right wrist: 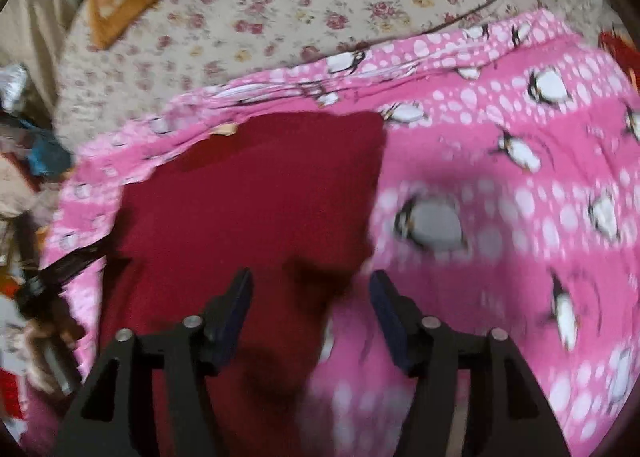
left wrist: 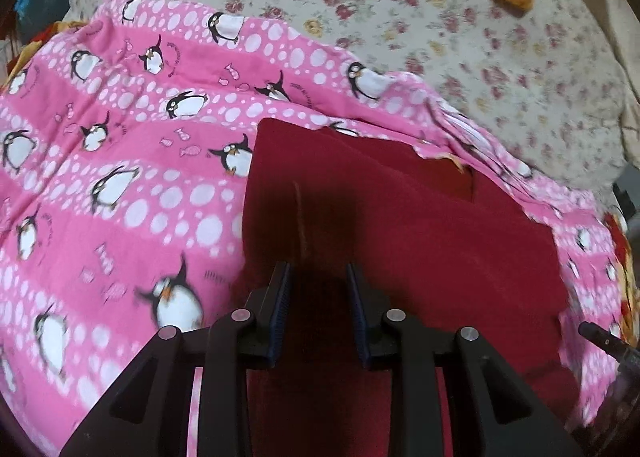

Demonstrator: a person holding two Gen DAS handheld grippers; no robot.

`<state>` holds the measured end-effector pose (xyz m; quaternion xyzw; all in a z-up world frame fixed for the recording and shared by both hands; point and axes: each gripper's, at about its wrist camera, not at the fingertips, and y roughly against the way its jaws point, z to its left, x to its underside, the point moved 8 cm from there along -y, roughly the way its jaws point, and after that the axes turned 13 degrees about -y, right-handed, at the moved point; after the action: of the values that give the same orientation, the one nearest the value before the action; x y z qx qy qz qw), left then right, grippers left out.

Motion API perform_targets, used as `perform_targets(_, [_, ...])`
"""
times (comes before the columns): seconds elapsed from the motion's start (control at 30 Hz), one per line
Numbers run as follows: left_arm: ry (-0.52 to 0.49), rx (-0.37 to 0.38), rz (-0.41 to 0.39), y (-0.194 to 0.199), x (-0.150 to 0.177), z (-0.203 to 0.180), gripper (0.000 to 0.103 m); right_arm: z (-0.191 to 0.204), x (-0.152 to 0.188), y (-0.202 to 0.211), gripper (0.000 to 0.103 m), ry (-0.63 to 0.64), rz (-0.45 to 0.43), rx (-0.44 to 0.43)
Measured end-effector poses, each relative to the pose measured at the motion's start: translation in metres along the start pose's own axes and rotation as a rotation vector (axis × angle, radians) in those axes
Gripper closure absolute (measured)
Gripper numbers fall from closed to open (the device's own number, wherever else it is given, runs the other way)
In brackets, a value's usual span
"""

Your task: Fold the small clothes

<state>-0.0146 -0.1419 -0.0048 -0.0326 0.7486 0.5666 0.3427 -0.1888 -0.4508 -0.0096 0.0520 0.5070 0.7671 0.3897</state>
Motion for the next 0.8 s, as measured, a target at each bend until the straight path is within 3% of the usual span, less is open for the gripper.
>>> perform_targets(0.1, [0.005, 0.069, 0.006, 0.025, 0.027, -0.012, 0.095, -0.007, 0.03, 0.024, 0.034, 0.04, 0.026, 0.016])
perform_targets(0.23, [-0.047, 0.064, 0.036, 0.053, 0.07, -0.025, 0.092, -0.015, 0.067, 0.046, 0.032, 0.067, 0.065, 0.02])
perform_targets(0.37, [-0.068, 0.072, 0.073, 0.078, 0.12, -0.03, 0.091, -0.015, 0.114, 0.045, 0.029, 0.093, 0.14, 0.04])
perform_targets(0.53, [-0.02, 0.093, 0.112, 0.094, 0.171, -0.025, 0.091, -0.02, 0.172, 0.036, 0.028, 0.14, 0.228, 0.085])
perform_targets(0.8, [-0.006, 0.095, 0.175, 0.097, 0.224, -0.036, 0.091, -0.018, 0.207, 0.04, 0.024, 0.139, 0.273, 0.02])
